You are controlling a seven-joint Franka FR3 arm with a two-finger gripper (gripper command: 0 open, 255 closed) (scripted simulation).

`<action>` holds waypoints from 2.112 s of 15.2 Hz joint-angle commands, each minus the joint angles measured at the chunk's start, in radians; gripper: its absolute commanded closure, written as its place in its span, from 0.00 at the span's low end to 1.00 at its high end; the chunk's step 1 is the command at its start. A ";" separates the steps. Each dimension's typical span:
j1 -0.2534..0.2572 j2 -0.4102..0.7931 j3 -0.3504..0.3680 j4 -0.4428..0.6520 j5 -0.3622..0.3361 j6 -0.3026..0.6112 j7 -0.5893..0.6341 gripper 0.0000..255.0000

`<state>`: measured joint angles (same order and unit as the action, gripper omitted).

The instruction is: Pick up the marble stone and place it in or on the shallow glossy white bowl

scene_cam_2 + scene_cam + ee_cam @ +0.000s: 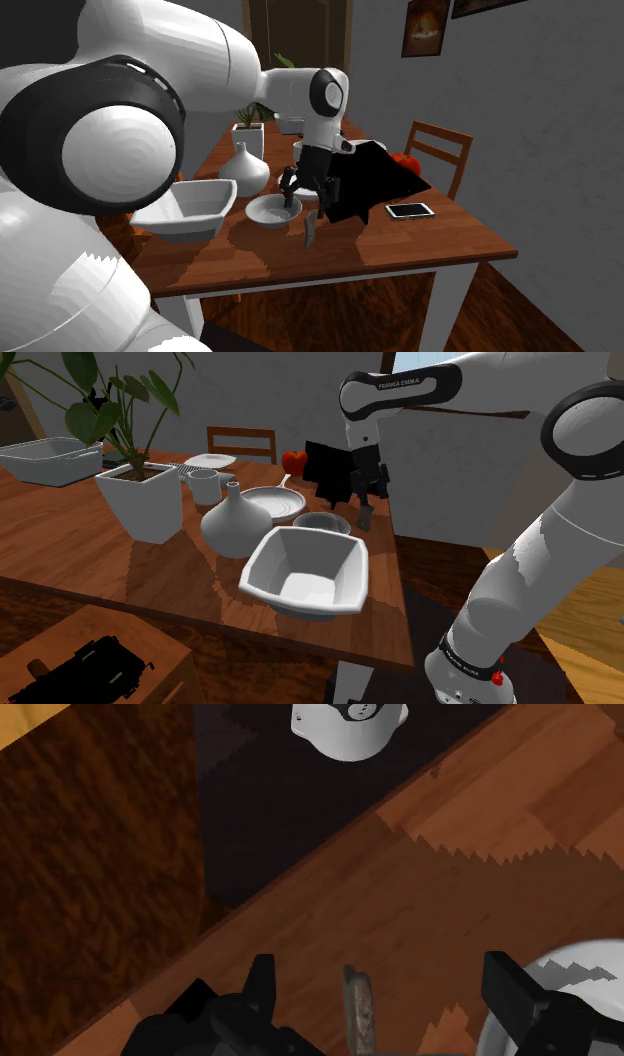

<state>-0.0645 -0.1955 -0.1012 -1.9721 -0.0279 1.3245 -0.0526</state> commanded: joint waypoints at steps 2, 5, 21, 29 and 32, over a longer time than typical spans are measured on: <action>-0.003 0.040 -0.008 -0.018 0.008 0.213 -0.003 0.00; -0.003 0.029 -0.008 -0.068 0.007 0.252 -0.002 0.00; -0.003 0.021 -0.008 -0.110 0.006 0.286 -0.002 1.00; -0.003 0.015 -0.008 -0.063 0.006 0.233 -0.001 1.00; -0.002 0.012 -0.007 -0.025 0.006 0.192 -0.001 1.00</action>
<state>-0.0668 -0.1845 -0.1084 -2.0110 -0.0219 1.5299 -0.0538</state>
